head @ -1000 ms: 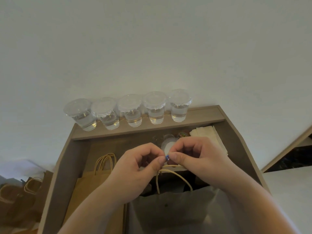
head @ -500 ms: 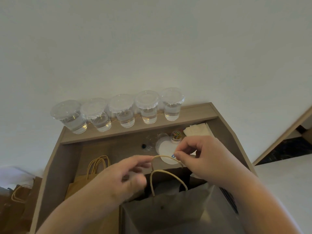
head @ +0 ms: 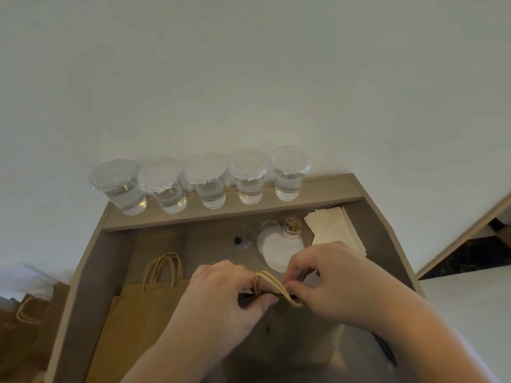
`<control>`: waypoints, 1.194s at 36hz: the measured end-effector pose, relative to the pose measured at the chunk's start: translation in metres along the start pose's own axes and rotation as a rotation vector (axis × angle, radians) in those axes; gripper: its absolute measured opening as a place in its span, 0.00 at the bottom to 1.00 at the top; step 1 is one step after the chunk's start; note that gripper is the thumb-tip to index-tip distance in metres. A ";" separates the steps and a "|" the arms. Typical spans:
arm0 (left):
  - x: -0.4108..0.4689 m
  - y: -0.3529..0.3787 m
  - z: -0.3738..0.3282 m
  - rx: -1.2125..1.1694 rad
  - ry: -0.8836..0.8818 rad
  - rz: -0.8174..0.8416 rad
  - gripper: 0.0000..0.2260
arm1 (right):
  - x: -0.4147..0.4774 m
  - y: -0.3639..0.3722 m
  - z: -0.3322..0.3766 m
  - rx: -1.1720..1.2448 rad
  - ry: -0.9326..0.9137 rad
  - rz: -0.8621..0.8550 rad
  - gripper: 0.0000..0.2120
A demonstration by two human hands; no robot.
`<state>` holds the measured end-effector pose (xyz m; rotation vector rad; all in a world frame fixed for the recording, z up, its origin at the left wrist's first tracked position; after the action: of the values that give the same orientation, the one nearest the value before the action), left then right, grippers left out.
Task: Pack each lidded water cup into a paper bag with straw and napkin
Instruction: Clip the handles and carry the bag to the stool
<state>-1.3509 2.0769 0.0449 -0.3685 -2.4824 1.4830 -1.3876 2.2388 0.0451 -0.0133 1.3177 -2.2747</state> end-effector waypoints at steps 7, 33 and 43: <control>0.001 0.002 0.001 0.020 0.001 0.031 0.16 | -0.005 0.006 0.016 -0.107 -0.035 0.077 0.07; 0.004 0.008 0.005 -0.018 -0.019 0.029 0.20 | -0.020 0.000 0.049 -0.256 -0.130 -0.133 0.10; 0.004 0.004 0.004 -0.034 -0.007 0.015 0.16 | -0.017 0.004 0.045 -0.219 -0.108 -0.141 0.09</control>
<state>-1.3551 2.0768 0.0396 -0.3899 -2.5180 1.4523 -1.3598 2.2087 0.0699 -0.3092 1.5436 -2.1970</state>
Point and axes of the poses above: each hand's wrist, its own x-axis towards the middle knuckle, its own y-axis out of the palm, z = x × y, the point moved 8 cm from there along x, towards the middle knuckle, and after that the axes turned 5 degrees about y, right-handed, at the moved point
